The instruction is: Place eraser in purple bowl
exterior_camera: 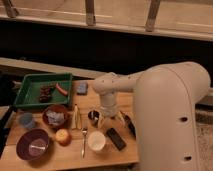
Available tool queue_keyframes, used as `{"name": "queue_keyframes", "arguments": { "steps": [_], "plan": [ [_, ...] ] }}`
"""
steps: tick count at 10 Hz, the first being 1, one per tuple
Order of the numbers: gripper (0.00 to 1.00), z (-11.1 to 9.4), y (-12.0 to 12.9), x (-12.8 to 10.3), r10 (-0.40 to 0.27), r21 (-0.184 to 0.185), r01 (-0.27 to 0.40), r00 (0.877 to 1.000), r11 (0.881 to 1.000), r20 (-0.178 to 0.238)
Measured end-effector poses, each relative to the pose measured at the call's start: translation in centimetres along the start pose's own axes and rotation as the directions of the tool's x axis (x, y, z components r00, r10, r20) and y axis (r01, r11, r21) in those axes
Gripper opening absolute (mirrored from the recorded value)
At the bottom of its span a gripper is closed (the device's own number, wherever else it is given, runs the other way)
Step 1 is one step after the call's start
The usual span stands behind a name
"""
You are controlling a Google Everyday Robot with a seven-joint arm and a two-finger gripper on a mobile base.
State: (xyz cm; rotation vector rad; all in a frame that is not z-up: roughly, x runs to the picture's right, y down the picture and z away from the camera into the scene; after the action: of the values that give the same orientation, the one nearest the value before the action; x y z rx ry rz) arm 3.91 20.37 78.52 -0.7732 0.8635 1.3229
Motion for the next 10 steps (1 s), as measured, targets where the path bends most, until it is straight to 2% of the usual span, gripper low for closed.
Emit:
{"name": "queue_keyframes", "arguments": {
  "steps": [4, 8, 9, 10],
  "plan": [
    [0.8, 4.0, 1.3, -0.2, -0.001, -0.005, 0.0, 0.994, 1.0, -0.109],
    [0.8, 5.0, -0.3, 0.4, 0.051, -0.009, -0.053, 0.987, 0.999, -0.149],
    [0.78, 5.1, -0.8, 0.6, 0.062, -0.011, -0.064, 0.986, 0.998, -0.155],
    [0.71, 5.3, -0.9, 0.7, 0.063, -0.012, -0.066, 0.984, 0.998, -0.164]
  ]
}}
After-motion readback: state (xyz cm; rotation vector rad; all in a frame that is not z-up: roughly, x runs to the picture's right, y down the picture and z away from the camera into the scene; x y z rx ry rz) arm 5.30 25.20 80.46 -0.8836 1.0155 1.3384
